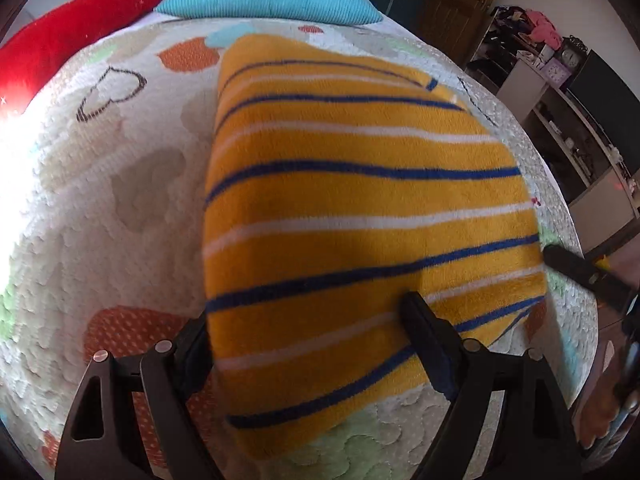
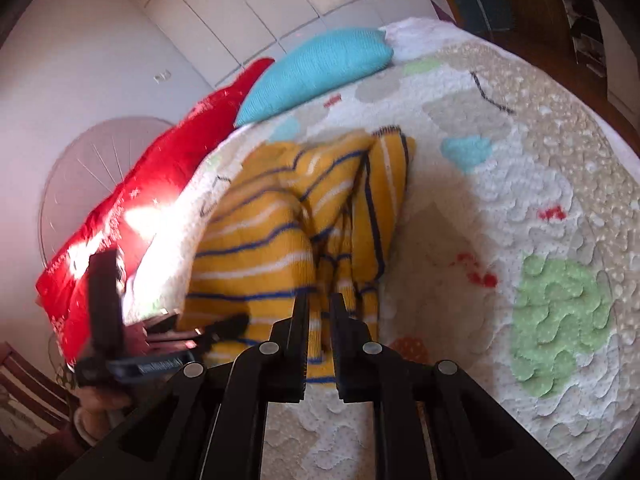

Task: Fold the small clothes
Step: 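Grasp the folded sweater edge with the right tool and fold it over again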

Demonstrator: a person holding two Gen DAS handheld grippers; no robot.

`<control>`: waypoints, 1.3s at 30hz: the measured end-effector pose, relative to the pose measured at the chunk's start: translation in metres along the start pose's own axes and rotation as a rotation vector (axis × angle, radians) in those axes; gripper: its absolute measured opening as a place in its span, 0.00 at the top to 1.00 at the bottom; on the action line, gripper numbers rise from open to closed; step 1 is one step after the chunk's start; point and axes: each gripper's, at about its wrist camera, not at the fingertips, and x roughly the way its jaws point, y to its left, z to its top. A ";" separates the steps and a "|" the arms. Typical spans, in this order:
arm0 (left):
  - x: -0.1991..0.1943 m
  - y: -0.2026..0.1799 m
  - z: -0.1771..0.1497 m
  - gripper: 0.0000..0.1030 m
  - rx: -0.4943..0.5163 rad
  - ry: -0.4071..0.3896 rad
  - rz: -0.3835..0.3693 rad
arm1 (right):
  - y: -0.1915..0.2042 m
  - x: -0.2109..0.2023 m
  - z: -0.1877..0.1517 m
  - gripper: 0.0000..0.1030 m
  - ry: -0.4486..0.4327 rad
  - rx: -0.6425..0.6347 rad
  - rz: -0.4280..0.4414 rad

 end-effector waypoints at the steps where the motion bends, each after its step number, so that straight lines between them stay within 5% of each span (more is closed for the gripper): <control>1: -0.003 -0.001 -0.003 0.18 0.005 -0.026 0.003 | 0.000 -0.002 0.008 0.85 -0.022 0.009 0.010; 9: -0.037 -0.007 -0.019 0.18 0.034 -0.092 0.016 | 0.023 0.064 0.067 0.85 0.025 0.023 0.082; 13: -0.062 0.000 -0.034 0.18 0.040 -0.137 0.038 | 0.009 0.111 0.073 0.89 0.116 0.001 -0.077; 16: -0.078 0.012 -0.040 0.18 0.034 -0.168 0.055 | 0.004 0.102 0.073 0.89 0.075 -0.026 -0.187; 18: -0.084 0.026 -0.038 0.17 0.001 -0.184 0.038 | 0.002 0.086 0.071 0.75 0.042 -0.039 -0.242; 23: -0.080 0.065 -0.011 0.15 -0.126 -0.194 -0.068 | -0.022 0.055 0.068 0.37 -0.009 0.072 -0.058; 27: -0.058 0.078 0.024 0.09 -0.144 -0.191 -0.151 | -0.036 0.071 0.070 0.35 0.027 0.106 -0.073; 32: -0.008 0.071 0.053 0.08 -0.144 -0.069 -0.306 | -0.053 0.109 0.071 0.29 0.058 0.189 -0.027; 34: 0.013 0.058 0.057 0.08 -0.128 0.002 -0.367 | -0.054 0.120 0.071 0.31 0.038 0.227 0.018; 36: 0.023 0.044 0.058 0.13 -0.106 0.043 -0.365 | -0.051 0.133 0.074 0.62 0.077 0.292 0.135; 39: 0.002 0.029 0.067 0.33 -0.055 0.010 -0.323 | -0.035 0.125 0.088 0.65 0.048 0.296 0.197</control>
